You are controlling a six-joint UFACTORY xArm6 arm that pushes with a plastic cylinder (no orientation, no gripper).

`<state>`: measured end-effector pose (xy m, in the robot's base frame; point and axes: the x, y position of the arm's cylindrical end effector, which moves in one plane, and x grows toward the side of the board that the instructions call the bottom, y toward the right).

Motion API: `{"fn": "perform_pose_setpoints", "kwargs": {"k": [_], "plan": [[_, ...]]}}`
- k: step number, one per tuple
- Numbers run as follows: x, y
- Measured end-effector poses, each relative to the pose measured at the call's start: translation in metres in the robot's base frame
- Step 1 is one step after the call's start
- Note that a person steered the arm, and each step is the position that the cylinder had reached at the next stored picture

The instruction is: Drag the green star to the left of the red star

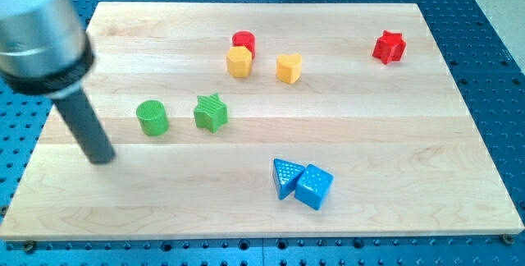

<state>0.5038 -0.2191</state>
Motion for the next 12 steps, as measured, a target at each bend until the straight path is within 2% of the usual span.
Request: {"fn": "perform_pose_setpoints", "kwargs": {"k": [1, 2, 3, 4, 5, 6, 7, 8, 9, 10, 11, 12], "plan": [[-0.029, 0.046], [-0.037, 0.163], [-0.038, 0.226], [-0.033, 0.198], [-0.041, 0.29], [-0.065, 0.335], [-0.125, 0.401], [-0.088, 0.348], [-0.116, 0.337], [-0.131, 0.366], [-0.124, 0.301], [-0.156, 0.341]]}}
